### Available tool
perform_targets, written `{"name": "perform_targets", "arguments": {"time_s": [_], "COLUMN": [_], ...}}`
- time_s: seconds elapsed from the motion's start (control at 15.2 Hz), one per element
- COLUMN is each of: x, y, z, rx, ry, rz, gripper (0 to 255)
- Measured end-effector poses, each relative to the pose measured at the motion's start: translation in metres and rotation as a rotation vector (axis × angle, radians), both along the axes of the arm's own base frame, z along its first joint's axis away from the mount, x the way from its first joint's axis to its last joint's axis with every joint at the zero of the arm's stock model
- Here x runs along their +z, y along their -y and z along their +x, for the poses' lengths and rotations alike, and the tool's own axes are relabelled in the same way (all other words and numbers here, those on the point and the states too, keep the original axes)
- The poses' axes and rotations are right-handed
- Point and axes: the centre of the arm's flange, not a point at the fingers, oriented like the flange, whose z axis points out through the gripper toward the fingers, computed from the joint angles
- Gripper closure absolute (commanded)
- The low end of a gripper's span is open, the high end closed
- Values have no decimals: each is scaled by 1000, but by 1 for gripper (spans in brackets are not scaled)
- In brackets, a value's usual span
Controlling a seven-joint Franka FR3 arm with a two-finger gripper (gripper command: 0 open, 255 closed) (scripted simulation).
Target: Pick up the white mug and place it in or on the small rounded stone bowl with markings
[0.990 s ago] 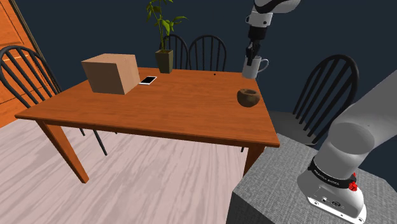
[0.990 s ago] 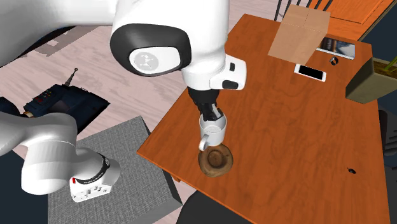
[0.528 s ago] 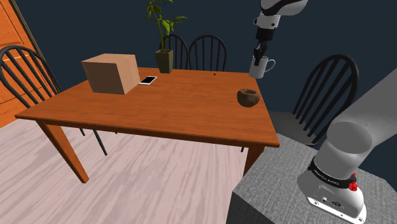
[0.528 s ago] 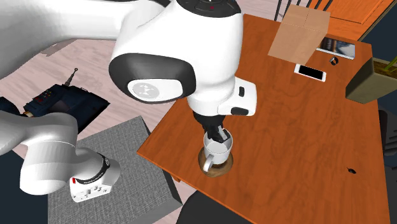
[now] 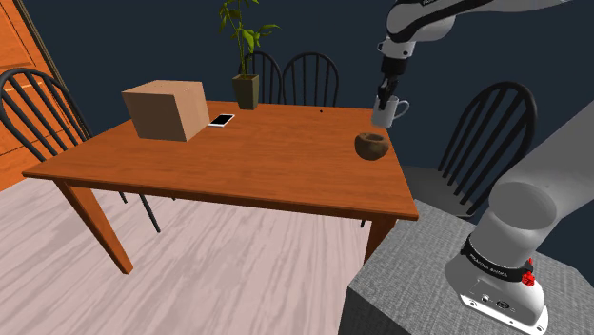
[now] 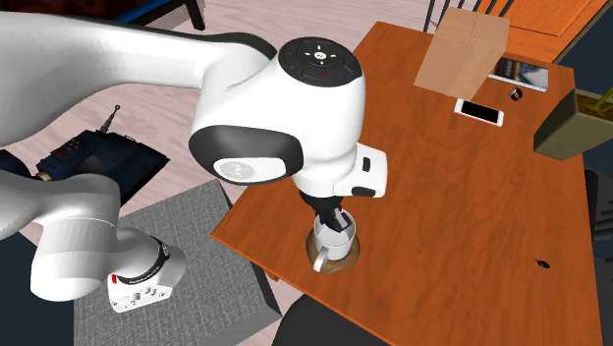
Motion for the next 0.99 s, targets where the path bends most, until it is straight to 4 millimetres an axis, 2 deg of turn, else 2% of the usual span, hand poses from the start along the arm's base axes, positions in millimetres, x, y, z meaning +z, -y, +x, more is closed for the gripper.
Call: {"name": "perform_targets", "arguments": {"time_s": [0.53, 0.99], "x": [-43, -49], "y": [-1, 0], "z": [-1, 0], "rx": [0, 0], "ry": [0, 0], "rz": [0, 0], "gripper": [255, 255]}}
